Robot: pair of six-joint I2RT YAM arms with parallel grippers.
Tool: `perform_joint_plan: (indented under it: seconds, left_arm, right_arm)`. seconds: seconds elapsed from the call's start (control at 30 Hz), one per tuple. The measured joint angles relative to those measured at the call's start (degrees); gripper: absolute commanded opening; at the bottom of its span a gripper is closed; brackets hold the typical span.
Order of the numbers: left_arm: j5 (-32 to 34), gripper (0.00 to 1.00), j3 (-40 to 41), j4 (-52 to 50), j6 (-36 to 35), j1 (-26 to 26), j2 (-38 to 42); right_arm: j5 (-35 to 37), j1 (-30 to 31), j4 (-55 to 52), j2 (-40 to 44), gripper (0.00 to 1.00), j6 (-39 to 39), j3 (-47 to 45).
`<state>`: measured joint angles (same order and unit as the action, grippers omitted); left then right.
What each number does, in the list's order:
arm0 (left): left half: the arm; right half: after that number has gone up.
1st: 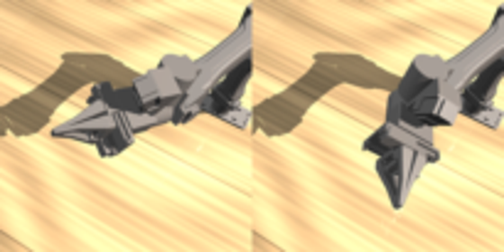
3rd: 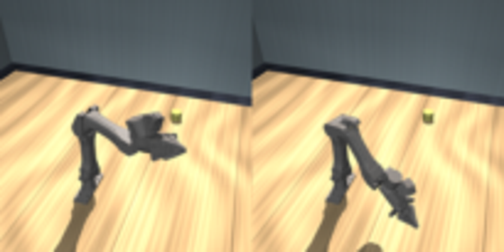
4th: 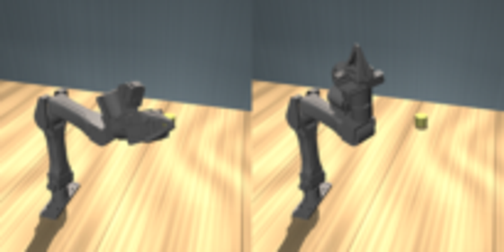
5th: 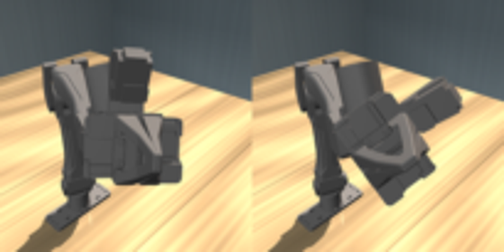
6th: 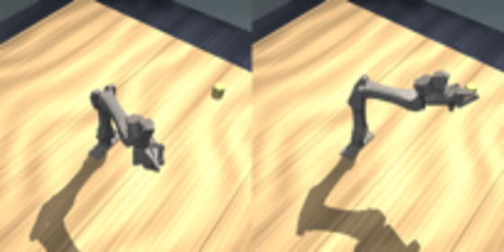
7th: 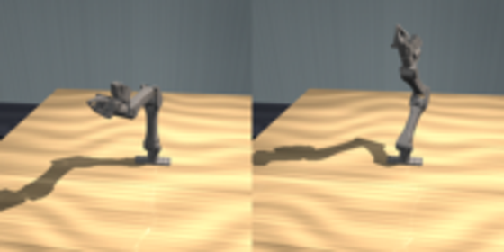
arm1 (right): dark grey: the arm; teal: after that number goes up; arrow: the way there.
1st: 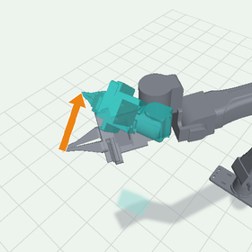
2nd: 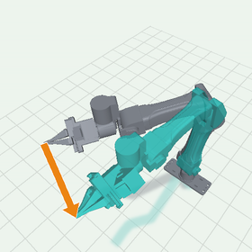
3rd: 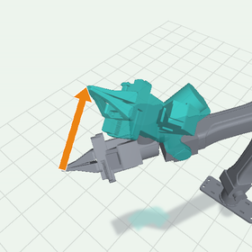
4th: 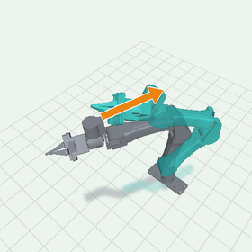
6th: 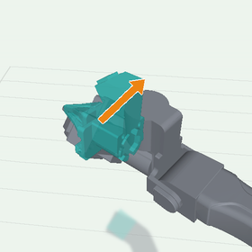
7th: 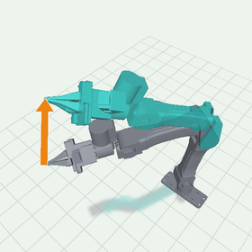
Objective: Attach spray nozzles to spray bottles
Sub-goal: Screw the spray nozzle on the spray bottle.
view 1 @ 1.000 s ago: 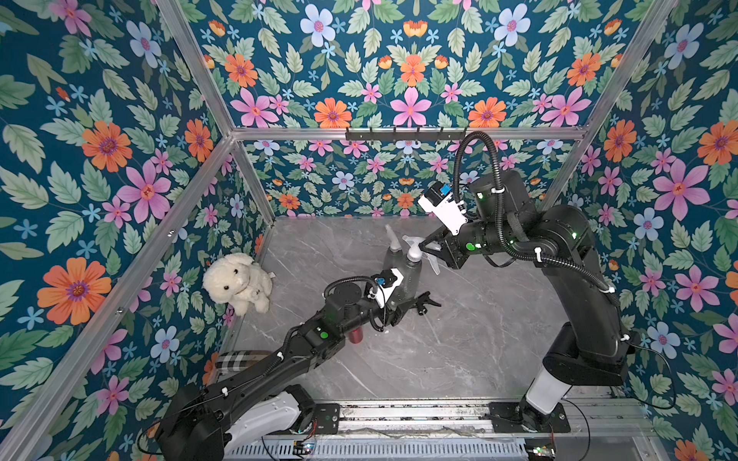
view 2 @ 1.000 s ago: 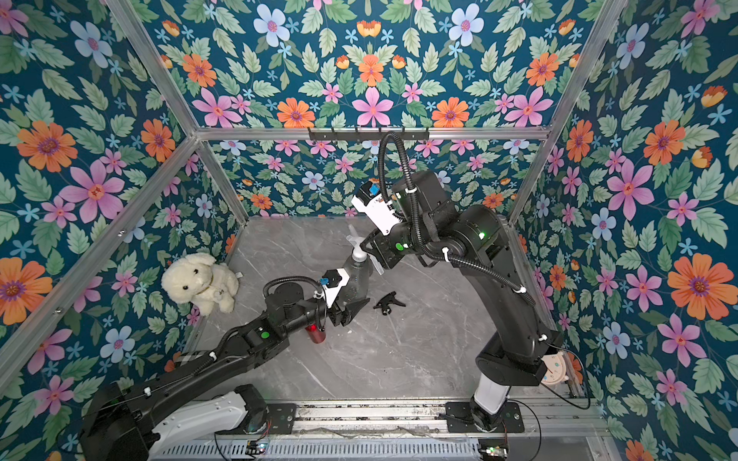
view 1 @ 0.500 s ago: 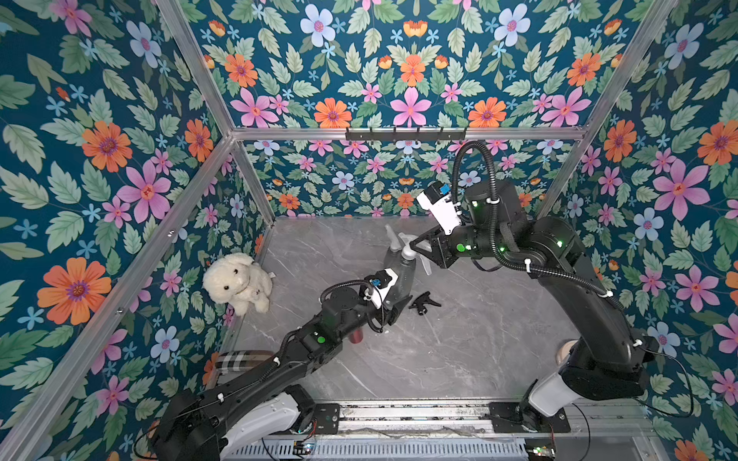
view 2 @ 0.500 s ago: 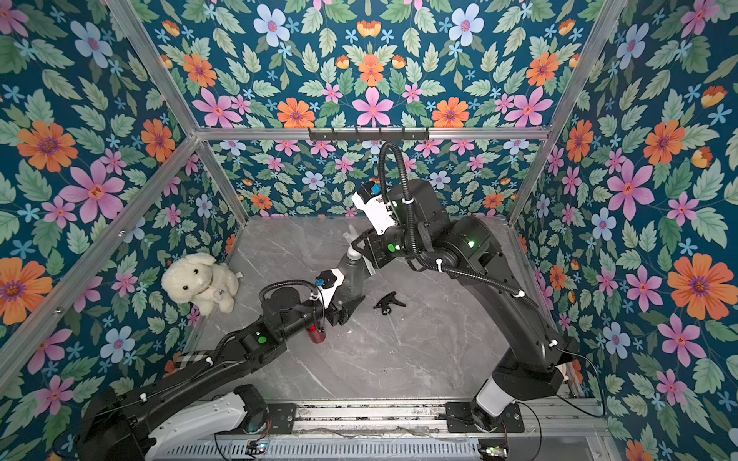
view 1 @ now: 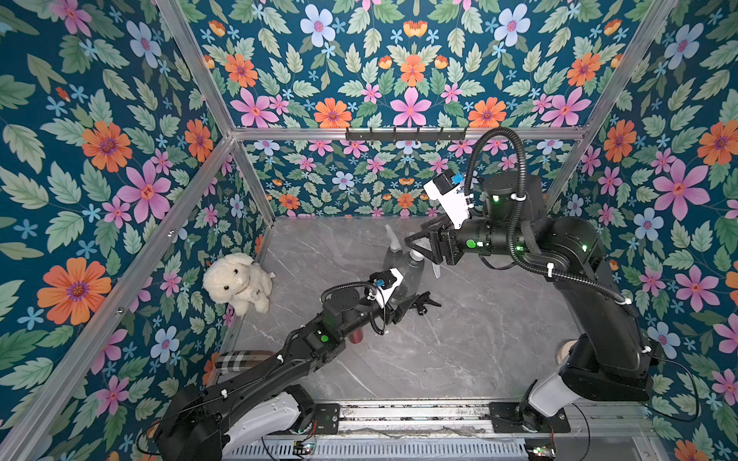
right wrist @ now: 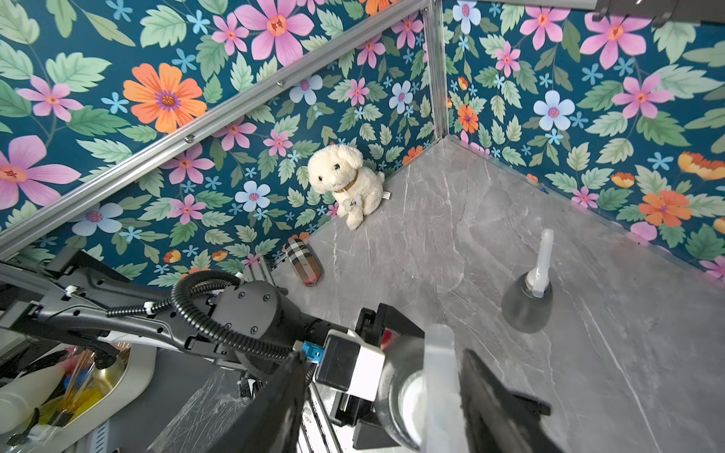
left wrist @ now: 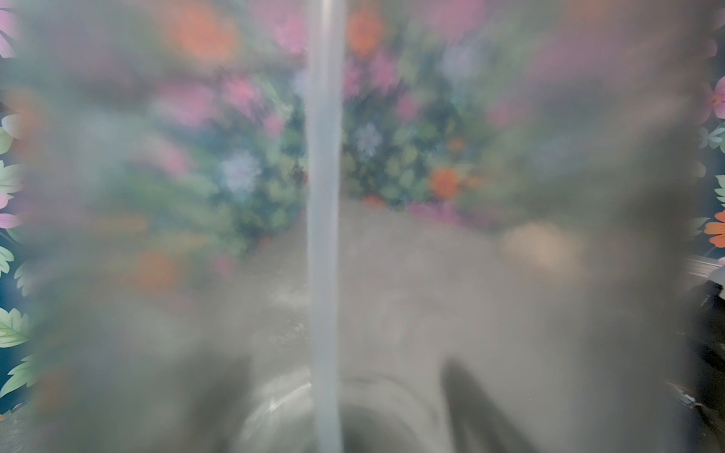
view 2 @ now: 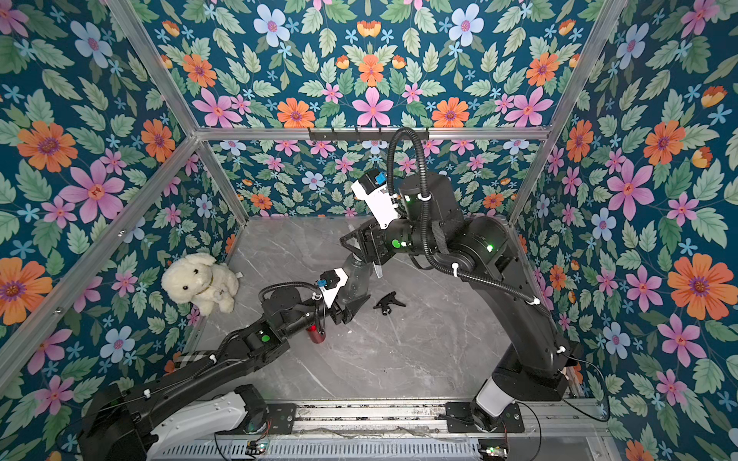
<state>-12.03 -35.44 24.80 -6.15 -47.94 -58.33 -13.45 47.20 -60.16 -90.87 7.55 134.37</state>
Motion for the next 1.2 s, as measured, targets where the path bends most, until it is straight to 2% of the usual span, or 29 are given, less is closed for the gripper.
perform_joint_plan:
  seconds: [0.23, 0.4, 0.5, 0.6, 0.77, 1.2]
  left_arm:
    - [0.2, 0.00, 0.1, 1.0, 0.3, 0.2, 0.3]
    - [-0.7, 0.00, 0.9, 3.5, 1.5, 0.4, 2.3]
    - [-2.6, 0.00, 1.6, 5.3, 2.5, 0.8, 3.6]
    - [-4.7, 0.00, 1.9, 6.8, 3.5, 1.1, 4.3]
    - [-6.3, 0.00, 1.8, 7.5, 4.5, 1.4, 4.1]
    - [-7.7, 0.00, 1.1, 7.6, 4.9, 2.3, 3.0]
  right_arm:
    - [3.8, -0.5, 7.4, 9.0, 0.66, -1.5, -8.0]
    - [5.1, -6.3, 12.9, 15.2, 0.63, -0.1, -19.6]
    - [3.6, -9.7, 15.9, 18.5, 0.62, 1.4, -27.2]
    - [-0.3, -10.6, 18.5, 20.2, 0.61, 1.4, -32.1]
    - [-6.0, -10.3, 20.8, 19.2, 0.60, 1.4, -34.0]
    - [-7.4, -2.5, 20.9, 16.8, 0.67, -1.8, -32.2]
